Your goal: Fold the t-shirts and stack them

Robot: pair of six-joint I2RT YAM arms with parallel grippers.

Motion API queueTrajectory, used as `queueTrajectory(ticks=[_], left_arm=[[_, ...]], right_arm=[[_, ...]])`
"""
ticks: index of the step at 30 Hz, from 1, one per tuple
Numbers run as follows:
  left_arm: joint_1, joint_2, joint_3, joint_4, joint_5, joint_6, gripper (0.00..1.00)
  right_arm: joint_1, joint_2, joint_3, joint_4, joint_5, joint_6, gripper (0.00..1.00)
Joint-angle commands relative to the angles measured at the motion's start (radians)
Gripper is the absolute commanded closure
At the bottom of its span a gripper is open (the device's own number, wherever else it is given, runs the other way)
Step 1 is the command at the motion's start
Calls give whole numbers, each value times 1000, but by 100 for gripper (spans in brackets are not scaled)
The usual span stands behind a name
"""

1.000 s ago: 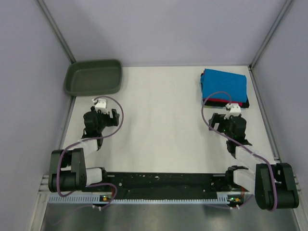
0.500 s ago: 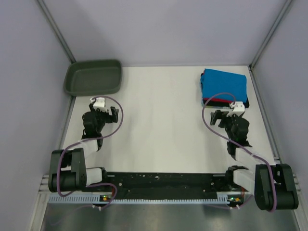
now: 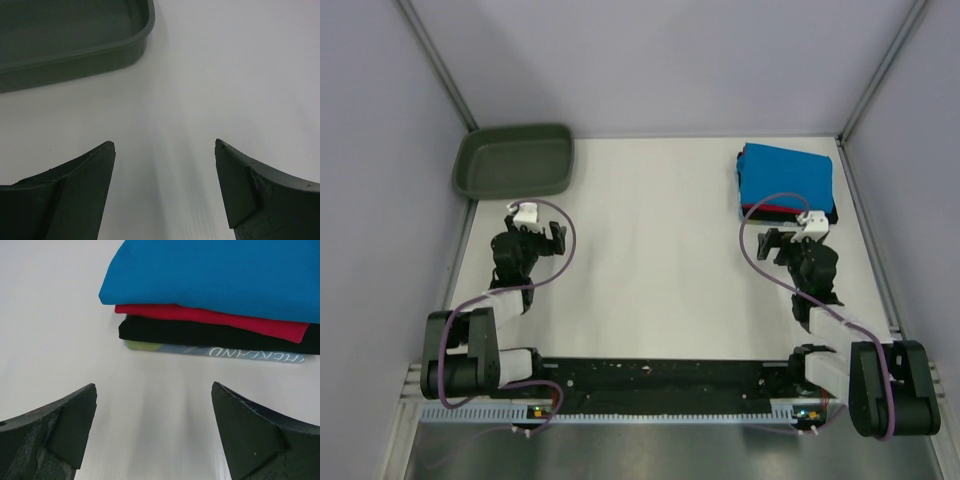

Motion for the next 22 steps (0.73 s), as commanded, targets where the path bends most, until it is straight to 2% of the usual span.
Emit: queueTrajectory(ticks=[1,17,22], left_arm=[[4,4,12,49,8,-11,16],[3,15,28,29,-11,-12,16],[3,36,68,-34,-47,-12,16]], right_arm=[[-7,-21,-21,69,-3,-7,5],[-9,-20,-19,69,-5,-5,5],[-7,-17,-16,64,-6,-5,5]])
